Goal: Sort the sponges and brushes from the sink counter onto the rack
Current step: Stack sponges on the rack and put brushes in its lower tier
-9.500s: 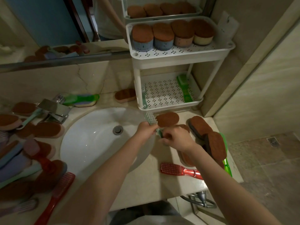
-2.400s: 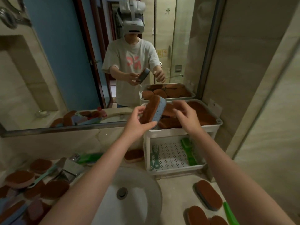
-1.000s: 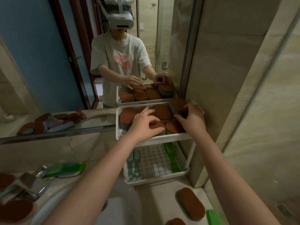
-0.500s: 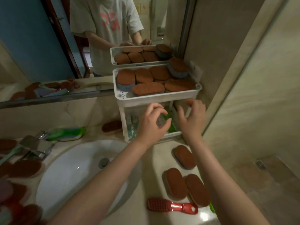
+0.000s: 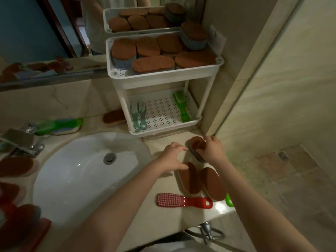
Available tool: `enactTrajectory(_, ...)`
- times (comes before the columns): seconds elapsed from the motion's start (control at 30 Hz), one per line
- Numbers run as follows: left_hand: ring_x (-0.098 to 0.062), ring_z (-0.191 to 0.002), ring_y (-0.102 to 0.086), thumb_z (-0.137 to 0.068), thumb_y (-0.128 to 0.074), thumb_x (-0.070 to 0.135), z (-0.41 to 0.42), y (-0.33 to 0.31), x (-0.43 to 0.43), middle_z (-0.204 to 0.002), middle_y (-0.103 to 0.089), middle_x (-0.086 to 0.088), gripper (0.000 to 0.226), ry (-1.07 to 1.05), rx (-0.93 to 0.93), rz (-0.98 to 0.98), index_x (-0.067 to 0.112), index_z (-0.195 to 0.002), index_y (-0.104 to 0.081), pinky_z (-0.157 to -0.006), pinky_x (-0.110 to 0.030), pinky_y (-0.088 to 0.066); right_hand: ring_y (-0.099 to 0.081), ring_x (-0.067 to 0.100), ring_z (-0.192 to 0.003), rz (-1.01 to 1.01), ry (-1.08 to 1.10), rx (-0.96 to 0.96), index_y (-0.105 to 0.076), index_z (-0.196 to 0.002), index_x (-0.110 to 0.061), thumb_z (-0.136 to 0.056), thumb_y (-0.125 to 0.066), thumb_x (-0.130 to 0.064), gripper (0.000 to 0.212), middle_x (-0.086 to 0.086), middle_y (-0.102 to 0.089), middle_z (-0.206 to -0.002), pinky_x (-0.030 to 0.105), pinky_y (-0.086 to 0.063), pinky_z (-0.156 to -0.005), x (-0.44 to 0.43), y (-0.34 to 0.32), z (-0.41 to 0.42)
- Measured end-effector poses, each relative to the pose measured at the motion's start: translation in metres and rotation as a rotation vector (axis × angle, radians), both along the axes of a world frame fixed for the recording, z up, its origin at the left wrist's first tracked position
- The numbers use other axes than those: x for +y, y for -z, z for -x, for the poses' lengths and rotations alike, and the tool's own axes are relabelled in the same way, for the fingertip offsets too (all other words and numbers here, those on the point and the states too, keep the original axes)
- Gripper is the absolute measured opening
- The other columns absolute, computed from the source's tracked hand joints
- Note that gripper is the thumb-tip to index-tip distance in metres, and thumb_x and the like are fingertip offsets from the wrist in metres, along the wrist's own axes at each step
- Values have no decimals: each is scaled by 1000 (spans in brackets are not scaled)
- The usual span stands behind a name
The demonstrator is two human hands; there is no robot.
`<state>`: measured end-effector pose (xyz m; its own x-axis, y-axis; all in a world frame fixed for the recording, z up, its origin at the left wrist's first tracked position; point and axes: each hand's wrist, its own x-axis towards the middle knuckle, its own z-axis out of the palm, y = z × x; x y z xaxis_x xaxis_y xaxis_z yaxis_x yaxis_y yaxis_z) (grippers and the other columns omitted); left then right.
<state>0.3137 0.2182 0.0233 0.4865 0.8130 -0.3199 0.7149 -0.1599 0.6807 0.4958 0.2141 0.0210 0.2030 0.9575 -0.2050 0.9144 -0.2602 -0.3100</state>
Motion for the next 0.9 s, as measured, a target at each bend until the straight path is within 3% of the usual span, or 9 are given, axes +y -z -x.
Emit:
enactTrajectory(0.2, -22, -145, -7, -68, -80, 29, -16, 7, -3, -158, -8, 2, 97, 368, 328, 75, 29, -147, -23, -118, -42, -20, -53, 35, -112, 153, -83, -100, -46, -133, -12, -83, -64, -33, 57, 16, -54, -120, 37, -45, -89, 5, 11, 0)
enactTrajectory(0.37, -23, -146, 0, -64, -82, 31, -21, 24, -8, -159, -1, 2, 106, 445, 456, 98, 31, -148, -17, -118, -45, -18, -53, 36, -113, 159, -101, -122, -42, -133, -10, -80, -69, -29, 62, 17, -54, -121, 39, -45, -89, 4, 17, 0)
enactTrajectory(0.47, -21, -146, -3, -65, -78, 30, -23, 29, -13, -158, -4, 7, 102, 403, 448, 23, 35, -146, -18, -117, -44, -20, -52, 37, -113, 163, -83, -68, -38, -136, -15, -80, -69, -28, 66, 18, -55, -120, 40, -46, -87, 2, 20, -2)
enactTrajectory(0.63, -19, -138, -24, -55, -79, 43, -9, 34, -11, -148, -27, 3, 93, 315, 341, -51, 33, -134, -31, -111, -41, -32, -50, 38, -111, 116, -41, 2, -38, -132, -11, -77, -70, -29, 66, 19, -54, -118, 40, -44, -84, 1, 22, -5)
enactTrajectory(0.77, -18, -112, -46, -51, -83, 43, 19, 29, -2, -121, -45, 3, 82, 101, 258, -23, 28, -118, -39, -93, -38, -47, -50, 35, -108, 67, 54, 68, -43, -125, -12, -76, -70, -33, 60, 16, -53, -116, 39, -45, -80, 5, 14, 2)
enactTrajectory(0.9, -17, -99, -53, -51, -86, 42, 44, 12, 2, -113, -49, -1, 80, -188, 73, 62, 24, -112, -39, -70, -28, -52, -54, 34, -103, -106, 148, 259, -47, -119, -13, -73, -71, -32, 56, 14, -53, -114, 37, -46, -79, 7, 0, 18)
